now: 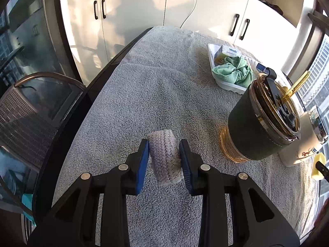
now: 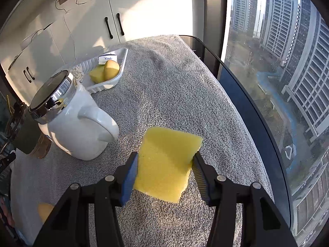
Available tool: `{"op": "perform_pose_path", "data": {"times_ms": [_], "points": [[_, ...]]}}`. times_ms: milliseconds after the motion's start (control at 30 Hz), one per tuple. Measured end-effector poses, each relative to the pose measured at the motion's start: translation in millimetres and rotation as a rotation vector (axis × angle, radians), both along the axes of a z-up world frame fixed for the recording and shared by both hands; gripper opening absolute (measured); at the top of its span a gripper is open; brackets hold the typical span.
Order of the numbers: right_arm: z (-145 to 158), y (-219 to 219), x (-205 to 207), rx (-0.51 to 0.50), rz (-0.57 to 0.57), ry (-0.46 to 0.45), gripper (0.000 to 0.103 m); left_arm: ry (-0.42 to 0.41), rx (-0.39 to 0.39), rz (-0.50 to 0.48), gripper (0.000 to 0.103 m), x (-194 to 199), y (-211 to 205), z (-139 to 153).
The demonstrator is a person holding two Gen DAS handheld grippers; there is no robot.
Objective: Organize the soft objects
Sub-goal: 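Carry the woven roll and yellow sponge with both grippers over the tray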
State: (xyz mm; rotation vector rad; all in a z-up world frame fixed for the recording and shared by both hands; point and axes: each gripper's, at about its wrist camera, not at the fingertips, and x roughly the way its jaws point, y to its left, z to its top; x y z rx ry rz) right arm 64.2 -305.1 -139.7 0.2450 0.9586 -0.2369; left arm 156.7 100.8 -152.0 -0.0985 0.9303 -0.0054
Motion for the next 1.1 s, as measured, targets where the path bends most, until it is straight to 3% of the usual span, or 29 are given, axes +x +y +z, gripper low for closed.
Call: {"op": "perform_pose_path", "data": {"times_ms": [400,700,867,1100], "points": [[18,-22,66,-0.064,0.009,-0.034,0.055,-0.002,0.045,0.017,0.028,72,19,-3],[20,-30,124,-0.066,0.038,-0.033,0.055,-0.012,0.028,-0.028,0.028,127,14,-2],[22,-25,156,-0.068,0.075,-0.035,0.056,-0.023,0.034,-0.104,0.028,153,-7,7],[38,-9,196,-0.017,0.183,-0.043,0.056,-0.064,-0.019,-0.279,0.028,174,-51,39]]}}
